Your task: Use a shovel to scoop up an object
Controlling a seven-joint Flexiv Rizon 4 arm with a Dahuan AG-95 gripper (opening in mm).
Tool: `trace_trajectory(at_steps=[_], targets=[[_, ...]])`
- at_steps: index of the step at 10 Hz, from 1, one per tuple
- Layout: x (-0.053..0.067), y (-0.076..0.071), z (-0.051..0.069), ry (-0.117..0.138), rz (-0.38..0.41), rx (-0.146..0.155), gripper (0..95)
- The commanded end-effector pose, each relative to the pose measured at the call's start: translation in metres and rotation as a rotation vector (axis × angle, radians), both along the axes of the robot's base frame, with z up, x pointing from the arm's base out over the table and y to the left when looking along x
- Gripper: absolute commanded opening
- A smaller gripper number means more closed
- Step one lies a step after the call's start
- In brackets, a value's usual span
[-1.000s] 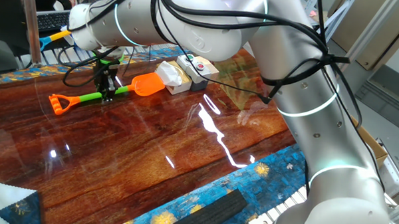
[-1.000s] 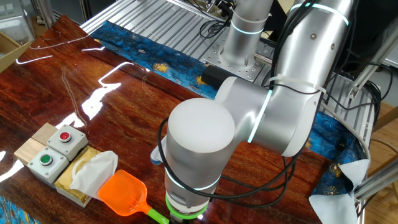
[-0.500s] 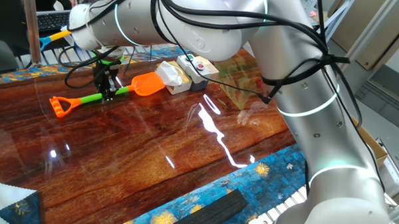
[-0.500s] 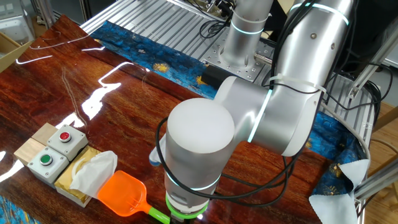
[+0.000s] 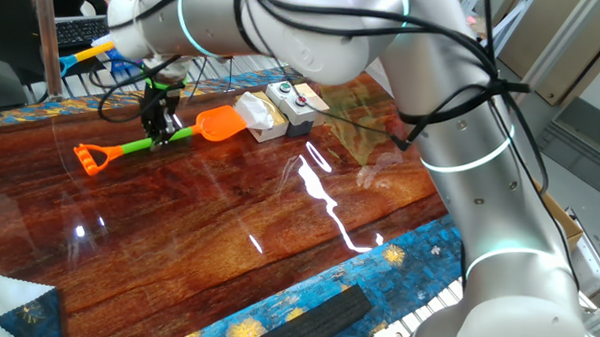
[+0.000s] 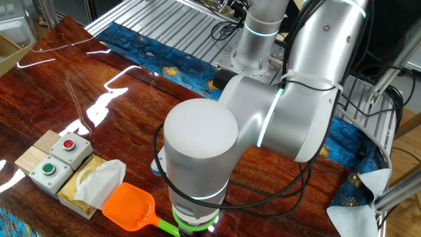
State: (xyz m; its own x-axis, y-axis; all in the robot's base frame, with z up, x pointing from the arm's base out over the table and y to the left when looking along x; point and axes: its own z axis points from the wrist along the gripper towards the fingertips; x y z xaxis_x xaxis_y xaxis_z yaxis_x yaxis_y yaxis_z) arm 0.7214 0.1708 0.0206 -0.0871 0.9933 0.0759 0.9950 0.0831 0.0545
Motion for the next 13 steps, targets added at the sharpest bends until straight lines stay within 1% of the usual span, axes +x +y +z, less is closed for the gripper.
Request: trace_trajectory(at_steps=[1,2,3,4,5,6,7,10,11,12,13], targets=[[-0.001,0.003,0.007,0.012,-0.001,0.036,0.0],[-0.001,0.004,0.009,0.017,0.002,0.061,0.0],[-0.001,0.004,0.013,0.024,0.017,0.111,0.0],[-0.001,0.004,0.016,0.026,0.027,0.15,0.0],[-0.001,0.004,0.018,0.032,0.042,0.16,0.0],[-0.001,0.004,0.02,0.033,0.052,0.171,0.0],[-0.001,0.004,0.021,0.034,0.062,0.175,0.0],[-0.002,0.004,0.031,0.039,0.084,0.174,0.0],[-0.002,0.004,0.034,0.041,0.091,0.181,0.0],[-0.003,0.003,0.039,0.041,0.097,0.202,0.0],[-0.003,0.003,0.041,0.041,0.103,0.214,0.0]])
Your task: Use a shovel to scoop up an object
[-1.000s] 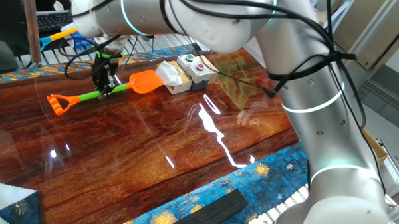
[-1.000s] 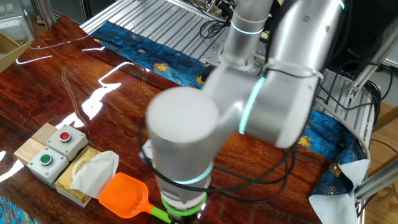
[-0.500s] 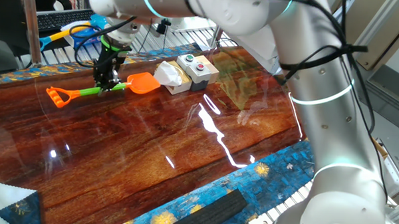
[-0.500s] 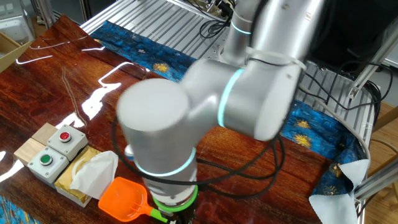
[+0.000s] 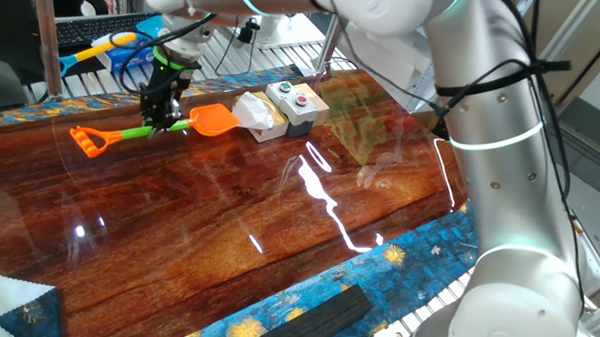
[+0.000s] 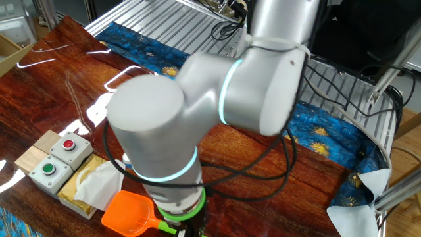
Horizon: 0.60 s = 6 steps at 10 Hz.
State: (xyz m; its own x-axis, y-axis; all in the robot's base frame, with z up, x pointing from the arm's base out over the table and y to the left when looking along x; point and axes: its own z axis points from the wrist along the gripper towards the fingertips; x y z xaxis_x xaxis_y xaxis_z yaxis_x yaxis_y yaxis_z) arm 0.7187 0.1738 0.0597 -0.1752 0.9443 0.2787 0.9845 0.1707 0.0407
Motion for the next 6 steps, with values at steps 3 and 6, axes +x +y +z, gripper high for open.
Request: trace_trajectory(at_steps=[3,6], targets=[[-0.0008,-0.0005,0.0069,0.001,0.003,0.035,0.0],[-0.0036,-0.0008,0.007,-0.002,0.0,0.06,0.0]])
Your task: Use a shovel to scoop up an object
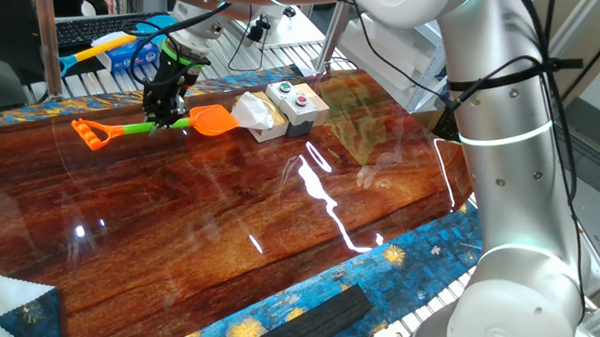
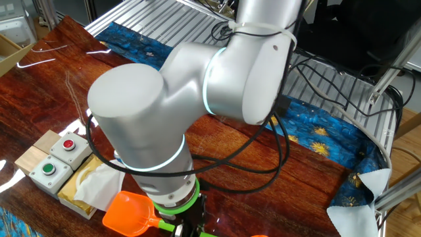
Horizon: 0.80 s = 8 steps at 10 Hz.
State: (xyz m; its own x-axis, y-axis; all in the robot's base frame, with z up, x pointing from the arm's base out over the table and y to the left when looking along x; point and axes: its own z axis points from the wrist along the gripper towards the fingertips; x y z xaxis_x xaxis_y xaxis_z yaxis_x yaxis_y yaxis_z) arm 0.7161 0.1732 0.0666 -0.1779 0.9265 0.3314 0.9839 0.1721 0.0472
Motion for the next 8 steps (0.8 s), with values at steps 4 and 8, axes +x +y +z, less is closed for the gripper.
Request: trace_trajectory(at_steps=[4,8], targets=[[-0.0039,0.0005,-0.0002,-0.009,-0.025,0.019,0.0],[-0.0064,0.0025,-0.0022,-0.012,-0.039,0.045,0.0]])
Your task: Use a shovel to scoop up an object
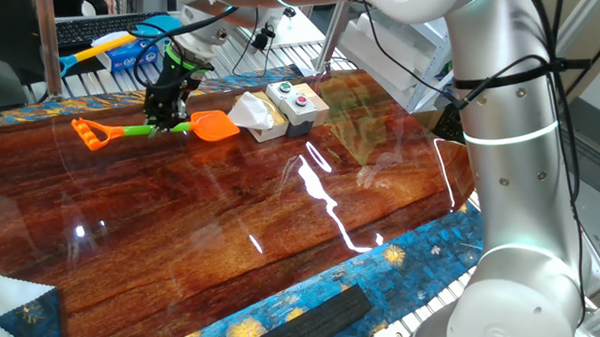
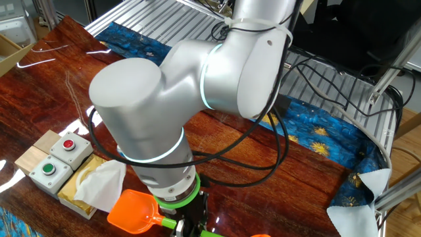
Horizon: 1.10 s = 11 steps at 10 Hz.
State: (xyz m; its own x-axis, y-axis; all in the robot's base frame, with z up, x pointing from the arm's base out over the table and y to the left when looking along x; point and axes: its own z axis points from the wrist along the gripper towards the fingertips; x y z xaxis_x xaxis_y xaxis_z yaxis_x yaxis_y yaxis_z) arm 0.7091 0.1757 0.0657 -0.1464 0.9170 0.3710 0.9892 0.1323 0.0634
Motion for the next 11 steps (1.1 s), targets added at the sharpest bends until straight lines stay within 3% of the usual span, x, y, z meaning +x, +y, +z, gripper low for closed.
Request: trace_trajectory(at_steps=[1,2,8,11], targets=[[0.0004,0.0,-0.0018,-0.003,-0.003,0.008,0.0],[0.0003,0.0,-0.0019,-0.006,-0.004,0.023,0.0],[0.001,-0.0033,-0.003,-0.018,0.049,0.032,0.0],[0.0014,-0.0064,-0.0026,-0.01,0.045,0.05,0.0]])
